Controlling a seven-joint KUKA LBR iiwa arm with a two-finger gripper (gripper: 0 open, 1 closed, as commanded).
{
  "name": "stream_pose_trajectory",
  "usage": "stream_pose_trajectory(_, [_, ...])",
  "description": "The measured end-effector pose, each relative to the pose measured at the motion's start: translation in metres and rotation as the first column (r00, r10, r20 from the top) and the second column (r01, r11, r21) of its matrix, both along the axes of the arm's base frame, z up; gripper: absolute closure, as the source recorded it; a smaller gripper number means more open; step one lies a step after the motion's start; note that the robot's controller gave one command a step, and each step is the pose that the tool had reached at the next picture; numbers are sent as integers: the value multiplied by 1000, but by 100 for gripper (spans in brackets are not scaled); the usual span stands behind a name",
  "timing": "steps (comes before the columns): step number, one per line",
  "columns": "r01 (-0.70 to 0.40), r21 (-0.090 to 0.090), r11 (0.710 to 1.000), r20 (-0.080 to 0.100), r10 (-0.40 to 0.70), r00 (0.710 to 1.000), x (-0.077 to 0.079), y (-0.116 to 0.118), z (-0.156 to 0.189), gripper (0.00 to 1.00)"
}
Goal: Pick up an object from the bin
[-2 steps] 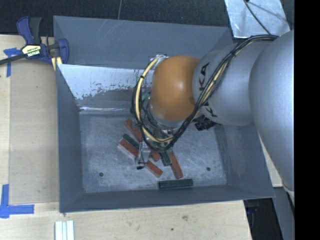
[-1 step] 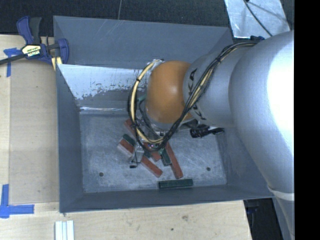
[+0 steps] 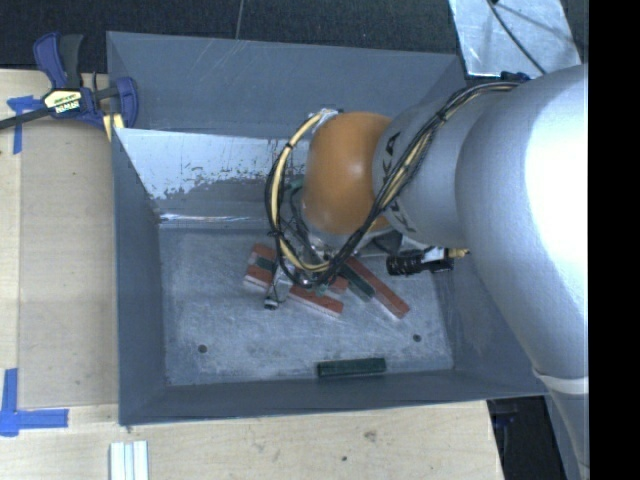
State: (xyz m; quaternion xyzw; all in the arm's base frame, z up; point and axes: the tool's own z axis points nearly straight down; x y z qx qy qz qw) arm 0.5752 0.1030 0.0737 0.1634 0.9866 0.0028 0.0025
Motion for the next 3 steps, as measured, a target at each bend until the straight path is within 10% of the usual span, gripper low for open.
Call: stream_pose_trajectory(3, [0, -4, 1000, -12, 0, 1000, -4, -1, 23, 100])
